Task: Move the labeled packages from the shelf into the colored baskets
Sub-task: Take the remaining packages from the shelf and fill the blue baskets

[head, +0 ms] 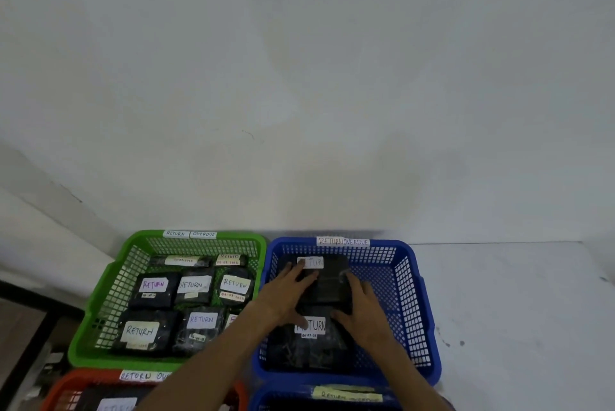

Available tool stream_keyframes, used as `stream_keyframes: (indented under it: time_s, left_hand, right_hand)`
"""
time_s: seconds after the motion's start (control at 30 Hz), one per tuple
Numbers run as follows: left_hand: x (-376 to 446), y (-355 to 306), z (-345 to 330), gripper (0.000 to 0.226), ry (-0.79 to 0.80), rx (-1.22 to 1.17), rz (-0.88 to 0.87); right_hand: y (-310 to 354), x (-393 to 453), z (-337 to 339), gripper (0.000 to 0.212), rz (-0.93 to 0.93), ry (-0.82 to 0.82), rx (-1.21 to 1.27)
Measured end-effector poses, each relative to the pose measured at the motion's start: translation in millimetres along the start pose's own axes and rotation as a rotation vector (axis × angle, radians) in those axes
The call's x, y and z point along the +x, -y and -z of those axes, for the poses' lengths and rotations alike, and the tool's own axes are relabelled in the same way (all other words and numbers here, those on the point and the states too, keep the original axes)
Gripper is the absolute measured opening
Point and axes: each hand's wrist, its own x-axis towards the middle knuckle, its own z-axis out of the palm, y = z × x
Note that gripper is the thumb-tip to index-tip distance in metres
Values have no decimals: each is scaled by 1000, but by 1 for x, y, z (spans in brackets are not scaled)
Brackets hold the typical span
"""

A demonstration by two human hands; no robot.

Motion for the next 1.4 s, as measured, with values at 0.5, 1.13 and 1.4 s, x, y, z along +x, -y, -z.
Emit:
stream_keyframes:
  time_s: [0.5, 1.13, 1.4]
  left_hand:
    - [7, -3, -6, 124, 165, 149, 1]
    - [-223, 63, -3, 70, -473, -468, 120]
    - [-430, 159, -16, 67, -661, -446, 259]
  right_hand:
    - [-3, 0, 1, 96, 25, 182, -481]
    - [149, -93, 22, 59, 241, -20, -220]
    - [306, -162, -67, 47, 488, -26, -222]
